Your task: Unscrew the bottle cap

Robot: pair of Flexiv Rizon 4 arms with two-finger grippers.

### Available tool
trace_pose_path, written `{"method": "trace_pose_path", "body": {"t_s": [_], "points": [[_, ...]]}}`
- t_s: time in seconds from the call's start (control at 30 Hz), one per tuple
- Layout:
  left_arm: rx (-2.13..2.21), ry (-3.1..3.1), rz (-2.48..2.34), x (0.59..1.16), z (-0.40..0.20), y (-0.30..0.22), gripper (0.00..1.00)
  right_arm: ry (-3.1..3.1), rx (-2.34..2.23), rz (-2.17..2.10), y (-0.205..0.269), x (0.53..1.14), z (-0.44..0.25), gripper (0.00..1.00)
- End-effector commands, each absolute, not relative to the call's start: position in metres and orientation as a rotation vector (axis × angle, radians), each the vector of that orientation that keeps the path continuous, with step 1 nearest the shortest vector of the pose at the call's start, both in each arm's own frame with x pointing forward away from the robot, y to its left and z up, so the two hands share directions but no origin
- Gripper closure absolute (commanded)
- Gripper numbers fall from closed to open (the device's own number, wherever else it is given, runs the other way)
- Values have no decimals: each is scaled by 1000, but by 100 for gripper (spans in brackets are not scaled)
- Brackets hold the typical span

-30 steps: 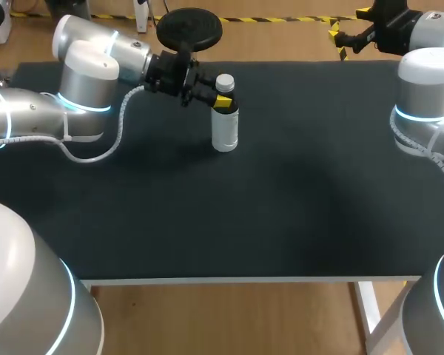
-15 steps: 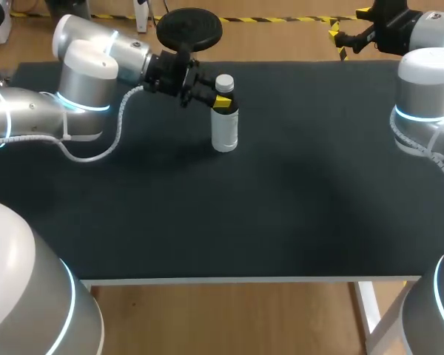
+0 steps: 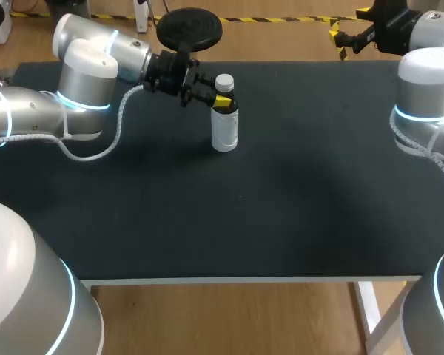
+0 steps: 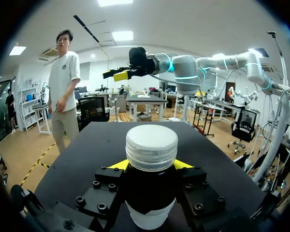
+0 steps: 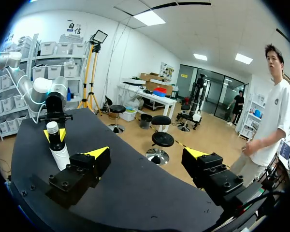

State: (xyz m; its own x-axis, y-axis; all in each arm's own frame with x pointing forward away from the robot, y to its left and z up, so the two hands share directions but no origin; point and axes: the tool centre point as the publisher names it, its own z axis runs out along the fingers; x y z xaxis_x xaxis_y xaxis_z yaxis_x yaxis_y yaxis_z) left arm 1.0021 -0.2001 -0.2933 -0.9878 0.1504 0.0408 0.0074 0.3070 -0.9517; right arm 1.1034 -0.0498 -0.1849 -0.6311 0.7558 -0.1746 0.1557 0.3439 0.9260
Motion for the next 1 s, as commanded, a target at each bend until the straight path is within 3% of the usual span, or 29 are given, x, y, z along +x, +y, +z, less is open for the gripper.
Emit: {"method": "trace_pose_path", "body": {"t_s": [0.03, 0.53, 1.0], "points": [[-153, -2433, 1775, 1004, -295, -200, 100, 2071, 748, 1340, -41, 1109, -187, 0], [-153, -2433, 1775, 1004, -295, -200, 100, 2472, 460, 1546, 46, 1114, -223, 0], [-153, -2433, 1775, 1004, -295, -200, 100, 2723, 59, 1585, 82, 1096, -235, 0]]}}
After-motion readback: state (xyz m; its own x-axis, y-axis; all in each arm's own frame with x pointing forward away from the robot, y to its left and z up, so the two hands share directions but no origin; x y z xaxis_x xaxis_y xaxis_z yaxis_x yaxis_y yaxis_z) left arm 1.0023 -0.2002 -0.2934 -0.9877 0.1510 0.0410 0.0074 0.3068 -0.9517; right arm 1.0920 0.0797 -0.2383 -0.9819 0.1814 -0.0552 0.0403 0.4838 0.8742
